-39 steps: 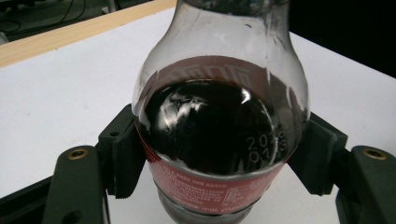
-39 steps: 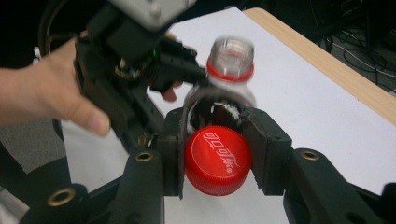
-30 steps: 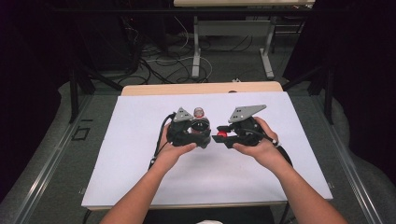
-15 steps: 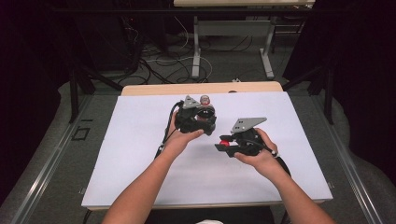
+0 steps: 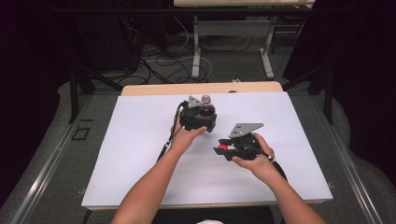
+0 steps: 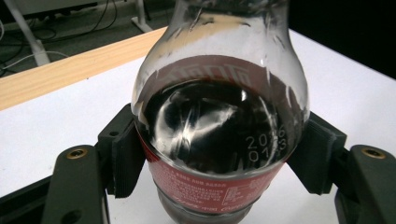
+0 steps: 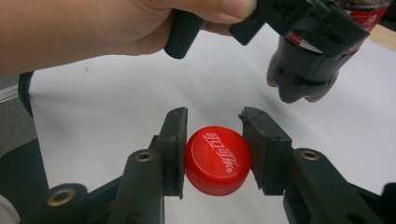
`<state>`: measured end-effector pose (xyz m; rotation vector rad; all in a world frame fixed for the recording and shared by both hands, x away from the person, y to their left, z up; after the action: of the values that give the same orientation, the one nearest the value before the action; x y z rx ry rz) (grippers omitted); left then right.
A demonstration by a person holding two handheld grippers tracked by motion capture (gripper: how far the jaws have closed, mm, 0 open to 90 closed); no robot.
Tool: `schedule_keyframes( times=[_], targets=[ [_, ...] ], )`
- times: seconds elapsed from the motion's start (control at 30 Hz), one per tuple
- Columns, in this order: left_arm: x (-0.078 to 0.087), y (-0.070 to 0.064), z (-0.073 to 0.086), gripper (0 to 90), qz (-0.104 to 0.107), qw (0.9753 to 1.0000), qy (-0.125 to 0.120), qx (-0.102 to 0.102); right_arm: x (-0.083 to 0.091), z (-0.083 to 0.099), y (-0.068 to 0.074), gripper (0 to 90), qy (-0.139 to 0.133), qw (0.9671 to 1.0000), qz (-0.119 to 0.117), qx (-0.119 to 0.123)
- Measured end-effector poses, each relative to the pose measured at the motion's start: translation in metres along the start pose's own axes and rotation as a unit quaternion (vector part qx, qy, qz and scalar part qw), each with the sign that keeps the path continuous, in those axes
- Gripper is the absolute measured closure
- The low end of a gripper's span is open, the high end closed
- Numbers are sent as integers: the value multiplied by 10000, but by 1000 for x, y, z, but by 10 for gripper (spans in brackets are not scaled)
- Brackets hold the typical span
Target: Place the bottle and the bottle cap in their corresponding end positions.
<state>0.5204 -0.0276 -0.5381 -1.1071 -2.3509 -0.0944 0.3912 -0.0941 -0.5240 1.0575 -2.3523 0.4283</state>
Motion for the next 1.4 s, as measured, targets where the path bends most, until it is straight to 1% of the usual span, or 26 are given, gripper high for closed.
schedule_keyframes(
  times=[0.03, 0.1, 0.13, 0.17, 0.2, 0.23, 0.27, 0.33, 0.37, 0.4, 0.43, 0.47, 0.5, 0.53, 0.57, 0.63, 0.7, 0.73, 0.8, 0.83, 0.93, 1.0, 1.2, 1.23, 1.3, 1.4],
  targets=[
    [-2, 1, 1, 301, -26, 10000, 21, -2, -1, 1, 1, 607, 34, 10000, -7, -36],
    [-6, 4, 4, 301, -58, 10000, 42, -49, -2, 1, 2, 607, 88, 9999, -47, 11],
    [-7, 4, 5, 301, -70, 10000, -6, -24, -3, 0, 2, 607, 26, 10000, -27, -5],
    [-8, 5, 7, 301, -67, 10000, 40, -45, -4, -1, 2, 607, 10, 10000, -33, 12],
    [-9, 5, 8, 300, -66, 10000, 12, 11, -4, -1, 3, 607, 17, 10000, -51, -7],
    [-9, 7, 11, 300, -65, 9999, 88, -12, -5, -1, 3, 606, 28, 10000, -39, -36],
    [-11, 8, 12, 300, -96, 9999, 47, -49, -5, 0, 3, 606, 91, 9999, -78, 3],
    [-12, 11, 15, 300, -137, 9998, 96, -95, -8, -1, 3, 607, 36, 10000, -48, 5],
    [-14, 12, 14, 300, -159, 9999, 13, -58, -8, -1, 3, 606, 69, 9999, -73, -26],
    [-15, 12, 16, 300, -161, 9999, 4, 19, -8, 0, 3, 607, 73, 9999, -78, -25],
    [-14, 14, 18, 300, -168, 9997, 138, -71, -9, -1, 3, 606, 52, 10000, -54, -34],
    [-16, 15, 19, 300, -179, 9998, 85, -39, -10, -1, 4, 607, 52, 10000, -69, -47],
    [-15, 16, 21, 300, -195, 9997, 136, -49, -10, -1, 4, 607, 33, 10000, -68, -42],
    [-17, 16, 21, 300, -203, 9998, 44, 11, -11, -1, 4, 606, 46, 10000, -73, -32],
    [-16, 18, 23, 300, -188, 9998, 113, -37, -11, 0, 4, 607, 63, 9999, -95, -26],
    [-18, 18, 27, 299, -183, 9998, 88, 9, -10, 1, 4, 606, 113, 9999, -118, -50],
    [-17, 19, 30, 298, -196, 9997, 108, -40, -12, 0, 3, 606, 55, 9999, -88, -82],
    [-17, 19, 31, 298, -191, 9998, 53, -44, -12, 0, 2, 607, 60, 9999, -70, -83],
    [-16, 18, 32, 298, -174, 9998, 90, -42, -12, 1, 2, 607, 55, 9999, -59, -87],
    [-15, 18, 33, 297, -189, 9997, 122, -95, -13, 1, 2, 607, 55, 9999, -70, -85],
    [-17, 17, 32, 294, -223, 9997, -2, -107, -14, 3, 3, 607, 115, 9998, -129, -103],
    [-17, 17, 32, 292, -221, 9997, 6, -130, -16, 2, 3, 607, 83, 9999, -95, -117],
    [-17, 16, 33, 285, -252, 9996, 49, -102, -20, 3, 5, 607, 74, 9998, -122, -168],
    [-17, 16, 33, 284, -250, 9996, 58, -74, -20, 5, 5, 607, 161, 9996, -157, -148],
    [-16, 16, 34, 279, -244, 9996, 91, -63, -22, 5, 4, 607, 141, 9997, -141, -145],
    [-15, 17, 35, 237, -267, 9995, 129, -70, -27, 5, 2, 606, 63, 9998, -99, -171]
  ],
)
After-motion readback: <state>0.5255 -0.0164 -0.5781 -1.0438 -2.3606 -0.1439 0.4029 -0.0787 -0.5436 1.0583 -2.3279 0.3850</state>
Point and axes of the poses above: each handheld gripper's, and its own axes: x roughly backward along the jaws, z roughly out of its underside, y roughly to its left, the point moved 10 cm from there along -x, roughly forward along the jaws, and after that the axes turned 8 degrees about z, right-handed, at the moved point
